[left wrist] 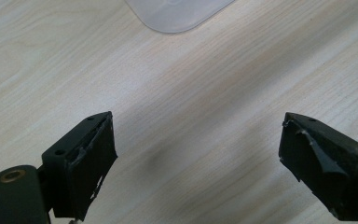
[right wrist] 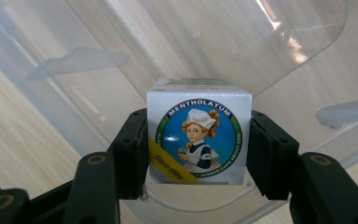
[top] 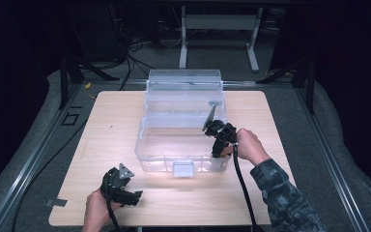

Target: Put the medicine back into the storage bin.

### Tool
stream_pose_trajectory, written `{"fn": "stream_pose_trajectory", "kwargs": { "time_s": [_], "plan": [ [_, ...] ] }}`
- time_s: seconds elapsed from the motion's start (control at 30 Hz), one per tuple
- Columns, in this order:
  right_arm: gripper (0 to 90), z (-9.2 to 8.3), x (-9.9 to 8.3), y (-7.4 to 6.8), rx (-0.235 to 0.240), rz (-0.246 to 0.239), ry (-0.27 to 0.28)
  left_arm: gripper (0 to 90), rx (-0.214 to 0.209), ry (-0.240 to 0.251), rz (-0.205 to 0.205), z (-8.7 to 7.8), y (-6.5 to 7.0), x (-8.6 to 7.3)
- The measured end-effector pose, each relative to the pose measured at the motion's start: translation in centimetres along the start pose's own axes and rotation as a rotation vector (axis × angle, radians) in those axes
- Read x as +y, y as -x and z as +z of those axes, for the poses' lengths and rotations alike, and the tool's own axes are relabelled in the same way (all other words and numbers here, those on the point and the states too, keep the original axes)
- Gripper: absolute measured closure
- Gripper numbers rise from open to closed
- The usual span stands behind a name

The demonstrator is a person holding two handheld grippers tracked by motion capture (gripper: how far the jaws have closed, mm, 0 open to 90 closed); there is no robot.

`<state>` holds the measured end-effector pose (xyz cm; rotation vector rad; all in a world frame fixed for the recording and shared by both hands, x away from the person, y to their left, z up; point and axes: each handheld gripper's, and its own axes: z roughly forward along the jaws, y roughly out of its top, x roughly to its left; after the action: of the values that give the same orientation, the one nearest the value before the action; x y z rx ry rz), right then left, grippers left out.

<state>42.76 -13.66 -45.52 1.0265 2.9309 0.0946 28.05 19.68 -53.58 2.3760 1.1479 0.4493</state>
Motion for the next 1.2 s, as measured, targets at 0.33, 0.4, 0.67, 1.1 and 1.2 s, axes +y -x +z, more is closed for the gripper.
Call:
{"fn": "stream_pose_trajectory", "kwargs": {
  "time_s": [0.33,0.4,0.67,1.1,1.2],
  "plan": [
    [45.1,0.1,-0.1,0.1,0.013,0.004,0.003,10.1,0.002,0.000,0.000,0.0,0.0,0.0],
    [45.0,0.1,-0.1,0.1,0.011,0.000,0.002,10.1,0.001,0.000,-0.001,0.0,0.0,0.0],
    [44.6,0.0,-0.2,0.2,0.015,-0.003,0.008,10.0,0.002,0.002,0.001,0.0,0.0,0.0],
    [37.6,-1.4,-0.6,0.2,0.012,-0.001,0.063,10.0,0.000,0.000,0.003,0.0,0.0,0.0],
    [33.1,-2.5,-1.1,0.2,0.021,0.015,0.146,9.9,0.001,0.000,0.003,0.0,0.0,0.0]
  ]
}}
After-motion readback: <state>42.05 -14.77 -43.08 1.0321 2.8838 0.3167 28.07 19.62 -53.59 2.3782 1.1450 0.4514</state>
